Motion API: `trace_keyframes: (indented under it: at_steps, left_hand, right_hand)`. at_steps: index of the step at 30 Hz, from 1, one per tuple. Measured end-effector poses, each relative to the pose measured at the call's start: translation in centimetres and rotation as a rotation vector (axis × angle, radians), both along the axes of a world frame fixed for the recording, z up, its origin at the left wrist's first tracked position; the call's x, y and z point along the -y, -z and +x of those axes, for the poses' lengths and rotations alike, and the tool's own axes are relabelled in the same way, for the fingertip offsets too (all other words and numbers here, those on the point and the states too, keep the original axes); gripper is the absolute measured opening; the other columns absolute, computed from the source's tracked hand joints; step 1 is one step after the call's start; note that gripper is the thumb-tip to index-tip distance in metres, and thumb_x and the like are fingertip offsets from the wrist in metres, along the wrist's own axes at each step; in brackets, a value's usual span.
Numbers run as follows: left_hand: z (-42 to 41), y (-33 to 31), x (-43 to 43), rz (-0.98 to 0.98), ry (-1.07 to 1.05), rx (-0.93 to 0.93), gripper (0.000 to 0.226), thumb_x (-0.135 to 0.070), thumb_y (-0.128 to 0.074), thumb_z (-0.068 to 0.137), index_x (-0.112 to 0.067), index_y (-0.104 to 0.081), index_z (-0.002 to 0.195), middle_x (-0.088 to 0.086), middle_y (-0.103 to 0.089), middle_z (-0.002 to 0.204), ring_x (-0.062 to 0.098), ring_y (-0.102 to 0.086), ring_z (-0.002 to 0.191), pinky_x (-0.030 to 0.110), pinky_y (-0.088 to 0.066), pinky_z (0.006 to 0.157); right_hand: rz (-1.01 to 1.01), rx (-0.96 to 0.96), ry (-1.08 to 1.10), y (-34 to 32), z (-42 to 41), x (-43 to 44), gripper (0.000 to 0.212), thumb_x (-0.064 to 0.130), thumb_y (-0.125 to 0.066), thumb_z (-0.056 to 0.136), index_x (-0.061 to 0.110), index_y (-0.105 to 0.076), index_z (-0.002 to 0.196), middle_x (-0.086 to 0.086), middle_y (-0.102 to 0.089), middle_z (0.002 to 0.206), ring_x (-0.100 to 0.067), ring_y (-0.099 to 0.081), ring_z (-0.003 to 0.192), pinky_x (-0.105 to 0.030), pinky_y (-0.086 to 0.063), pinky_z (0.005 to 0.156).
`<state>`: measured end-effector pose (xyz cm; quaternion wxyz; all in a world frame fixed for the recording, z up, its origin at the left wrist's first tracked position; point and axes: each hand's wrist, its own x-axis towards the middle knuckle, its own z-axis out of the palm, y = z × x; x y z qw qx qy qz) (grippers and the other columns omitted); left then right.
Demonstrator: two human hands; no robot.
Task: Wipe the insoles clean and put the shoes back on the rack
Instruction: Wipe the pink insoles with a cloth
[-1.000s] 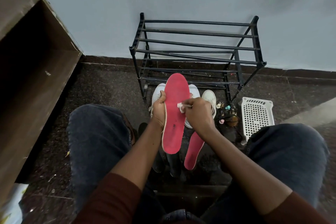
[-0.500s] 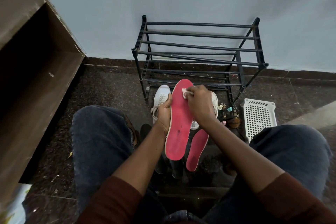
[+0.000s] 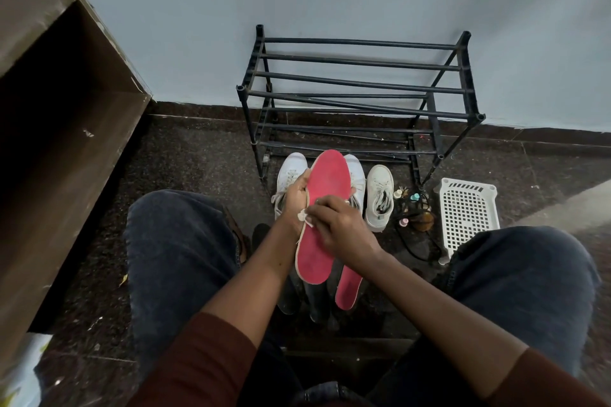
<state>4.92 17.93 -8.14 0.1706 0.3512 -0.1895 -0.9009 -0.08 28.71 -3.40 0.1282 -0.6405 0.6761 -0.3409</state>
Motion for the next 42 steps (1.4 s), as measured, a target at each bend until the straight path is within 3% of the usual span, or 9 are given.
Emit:
trace_keyframes:
  at_steps: [5, 10, 18, 23, 27, 30, 35, 38, 42]
  left_hand:
    - [-0.6, 0.0, -1.3, -0.049, -0.143, 0.035, 0.047, -0.011, -0.034, 0.088, -0.006, -0.066, 0.054, 0.005, -0.059, 0.051, 0.005, -0.062, 0.048, 0.016, -0.051, 0.054]
    - [-0.9, -1.1, -1.3, -0.036, -0.189, -0.161, 0.012, -0.015, -0.063, 0.053, -0.004, -0.067, 0.055, 0.005, -0.061, 0.054, 0.011, -0.066, 0.053, 0.018, -0.054, 0.053]
    - [-0.5, -0.6, -2.1, 0.037, 0.052, -0.046, 0.051, -0.037, -0.025, 0.101, -0.007, -0.066, 0.104, 0.009, -0.072, 0.094, 0.021, -0.069, 0.087, 0.035, -0.043, 0.094]
    - [-0.9, -0.7, -2.3, 0.022, 0.043, -0.059, 0.055, -0.035, -0.028, 0.098, -0.007, -0.076, 0.090, 0.010, -0.072, 0.093, 0.021, -0.069, 0.089, 0.035, -0.049, 0.089]
    - [-1.1, -0.6, -1.5, 0.054, -0.004, -0.041, 0.058, -0.033, -0.026, 0.099, -0.004, -0.071, 0.077, 0.012, -0.070, 0.073, 0.019, -0.070, 0.066, 0.025, -0.057, 0.062]
    - [-1.1, -0.8, -1.5, -0.077, 0.043, 0.060, 0.067, -0.047, -0.013, 0.102, -0.018, -0.070, 0.080, 0.001, -0.067, 0.077, 0.004, -0.068, 0.062, 0.016, -0.055, 0.058]
    - [-0.9, -1.1, -1.9, 0.003, 0.165, -0.070, 0.080, -0.070, -0.014, 0.090, -0.011, -0.067, 0.109, 0.009, -0.070, 0.099, 0.021, -0.068, 0.090, 0.032, -0.054, 0.081]
    - [-0.4, -0.9, -1.8, -0.010, 0.222, -0.080, 0.091, -0.074, -0.008, 0.088, -0.014, -0.076, 0.098, 0.007, -0.073, 0.093, 0.020, -0.069, 0.083, 0.032, -0.055, 0.075]
    - [-0.7, -0.6, -1.2, -0.036, 0.196, -0.014, 0.092, -0.076, -0.001, 0.084, -0.012, -0.059, 0.116, 0.008, -0.073, 0.088, 0.020, -0.070, 0.080, 0.029, -0.058, 0.069]
  right_hand:
    - [0.044, -0.080, 0.146, 0.5, -2.4, 3.3, 0.013, 0.003, -0.059, 0.086, -0.006, -0.068, 0.090, -0.022, -0.060, 0.087, -0.036, -0.058, 0.078, -0.041, -0.044, 0.072]
    - [0.026, -0.137, 0.160, 0.6, -2.9, 4.4, 0.017, 0.005, -0.053, 0.090, -0.006, -0.066, 0.089, -0.021, -0.059, 0.089, -0.035, -0.057, 0.080, -0.044, -0.046, 0.070]
    - [0.021, -0.038, 0.498, 0.0, -6.2, 5.6, 0.021, 0.006, -0.049, 0.092, -0.008, -0.064, 0.097, -0.024, -0.056, 0.100, -0.036, -0.054, 0.089, -0.038, -0.040, 0.076]
    - [0.052, -0.015, 0.433, 0.0, -6.3, 4.8, 0.018, 0.003, -0.052, 0.090, -0.004, -0.065, 0.099, -0.021, -0.059, 0.102, -0.033, -0.057, 0.093, -0.031, -0.039, 0.077]
    - [0.043, -0.103, 0.192, 0.6, -3.8, 3.0, 0.013, -0.006, -0.056, 0.082, -0.008, -0.068, 0.088, -0.024, -0.061, 0.086, -0.037, -0.059, 0.074, -0.043, -0.048, 0.065]
    - [0.020, -0.127, 0.181, 0.7, -3.9, 3.1, 0.010, -0.004, -0.059, 0.082, -0.011, -0.066, 0.082, -0.025, -0.059, 0.080, -0.037, -0.058, 0.068, -0.046, -0.050, 0.059]
    - [0.038, -0.079, 0.446, 0.7, -6.5, 4.6, 0.019, 0.004, -0.052, 0.090, -0.008, -0.065, 0.096, -0.024, -0.056, 0.098, -0.036, -0.055, 0.087, -0.039, -0.043, 0.075]
    - [0.093, -0.031, 0.550, 0.6, -7.2, 5.1, 0.023, 0.006, -0.047, 0.093, -0.009, -0.063, 0.100, -0.023, -0.055, 0.103, -0.034, -0.054, 0.091, -0.037, -0.042, 0.078]
    - [0.078, -0.041, 0.410, 0.7, -5.8, 4.3, 0.020, -0.002, -0.050, 0.090, -0.007, -0.066, 0.101, -0.023, -0.056, 0.100, -0.035, -0.055, 0.091, -0.035, -0.041, 0.078]
